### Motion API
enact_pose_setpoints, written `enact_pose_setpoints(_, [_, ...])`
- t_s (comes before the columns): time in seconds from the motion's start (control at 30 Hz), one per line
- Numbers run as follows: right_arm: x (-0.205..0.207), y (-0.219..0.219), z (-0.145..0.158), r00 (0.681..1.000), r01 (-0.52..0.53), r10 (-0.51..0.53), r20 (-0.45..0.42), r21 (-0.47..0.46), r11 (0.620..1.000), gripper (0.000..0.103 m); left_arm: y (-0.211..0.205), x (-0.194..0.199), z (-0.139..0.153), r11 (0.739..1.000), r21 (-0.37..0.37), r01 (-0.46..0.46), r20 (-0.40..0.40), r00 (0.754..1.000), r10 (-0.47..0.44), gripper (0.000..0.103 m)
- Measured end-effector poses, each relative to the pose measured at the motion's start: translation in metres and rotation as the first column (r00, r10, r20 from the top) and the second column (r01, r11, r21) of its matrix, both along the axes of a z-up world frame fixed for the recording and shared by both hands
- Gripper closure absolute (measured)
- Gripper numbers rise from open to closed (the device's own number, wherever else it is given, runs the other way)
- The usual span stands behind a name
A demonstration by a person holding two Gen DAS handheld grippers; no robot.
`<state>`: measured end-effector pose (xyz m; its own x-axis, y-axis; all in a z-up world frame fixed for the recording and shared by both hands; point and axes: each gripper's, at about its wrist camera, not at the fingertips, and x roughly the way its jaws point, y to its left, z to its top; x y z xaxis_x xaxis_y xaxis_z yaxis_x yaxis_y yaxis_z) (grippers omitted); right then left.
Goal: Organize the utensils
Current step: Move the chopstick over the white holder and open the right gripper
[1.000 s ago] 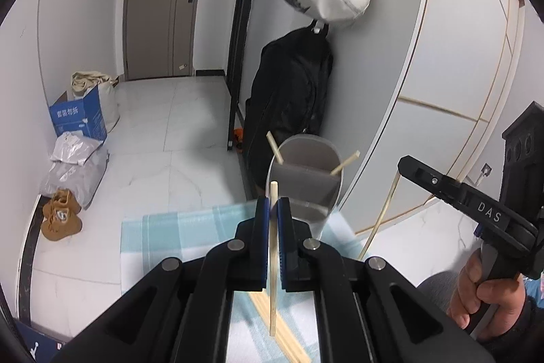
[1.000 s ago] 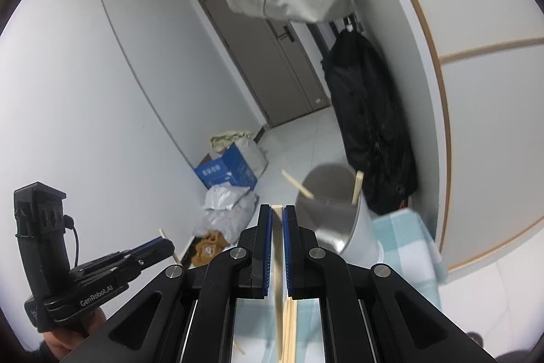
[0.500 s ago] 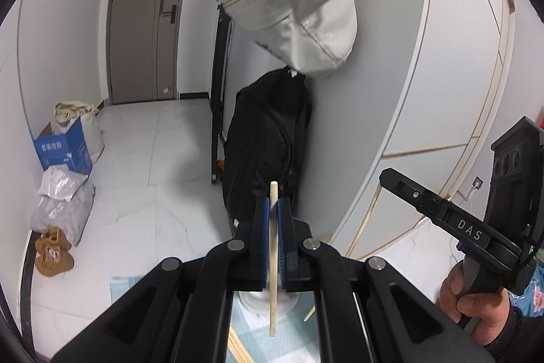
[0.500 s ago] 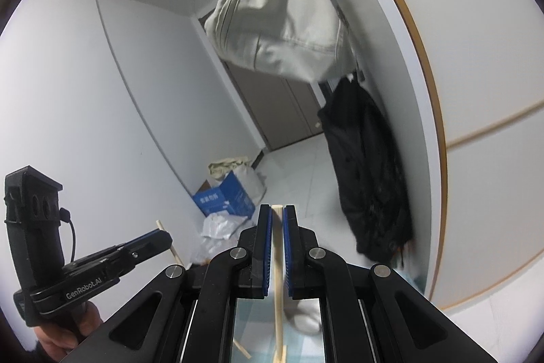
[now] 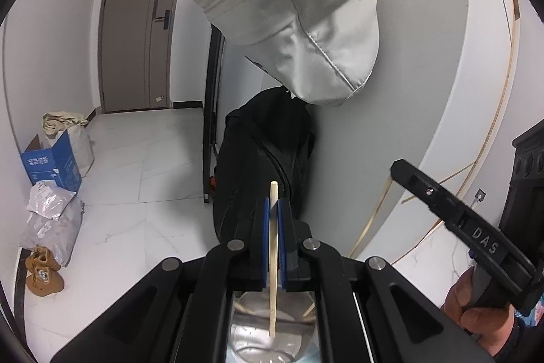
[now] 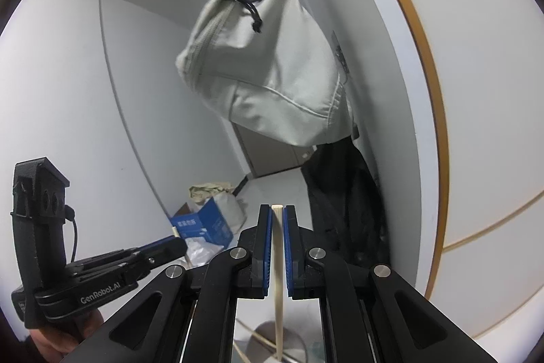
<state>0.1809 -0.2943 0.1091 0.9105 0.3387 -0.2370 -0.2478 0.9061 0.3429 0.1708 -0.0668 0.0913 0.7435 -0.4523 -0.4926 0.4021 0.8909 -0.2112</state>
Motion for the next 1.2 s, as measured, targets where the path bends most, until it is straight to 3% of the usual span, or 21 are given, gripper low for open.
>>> enact_pose_setpoints(0.5, [0.028,0.008,-0.041,0.998,-0.018,0.015,-0.062,-0.048,0.999,0.097,0.004,0.023,-0.021,0.999,-0.042,0.017,0.014,1.0,-0.016,0.102])
enact_pose_setpoints(0.7, [0.027,0.016,-0.054,0.996,-0.057,0.052,-0.066,-0.075,0.996,0.097,0.002,0.028,-0.041,0.998,-0.033,0.049,-0.05,0.997,-0.051,0.102])
enact_pose_setpoints(0.9, [0.017,0.021,-0.066,0.992,-0.091,0.081,-0.096,-0.1,0.991,0.097,0.0,0.022,-0.05,0.99,-0.028,0.141,-0.11,0.984,-0.143,0.102])
enact_pose_setpoints(0.97, [0.014,0.02,-0.07,0.988,-0.108,0.098,-0.119,-0.084,0.991,0.094,0.001,0.022,-0.05,0.988,-0.021,0.151,-0.135,0.979,-0.153,0.102])
enact_pose_setpoints(1.07, [0.014,0.019,-0.075,0.972,-0.161,0.154,-0.177,-0.025,0.987,0.093,0.008,0.025,-0.044,0.98,-0.08,0.18,-0.187,0.963,-0.192,0.101])
enact_pose_setpoints(1.1, [0.013,0.018,-0.076,0.967,-0.171,0.167,-0.195,-0.006,0.985,0.091,0.01,0.025,-0.044,0.979,-0.095,0.182,-0.204,0.959,-0.198,0.099])
enact_pose_setpoints(1.17, [0.009,0.014,-0.079,0.961,-0.166,0.17,-0.217,0.038,0.985,0.085,0.016,0.029,-0.04,0.98,-0.117,0.161,-0.246,0.951,-0.186,0.079])
enact_pose_setpoints(1.2, [0.007,0.011,-0.08,0.959,-0.159,0.169,-0.226,0.063,0.985,0.082,0.019,0.029,-0.039,0.981,-0.13,0.147,-0.262,0.949,-0.177,0.075])
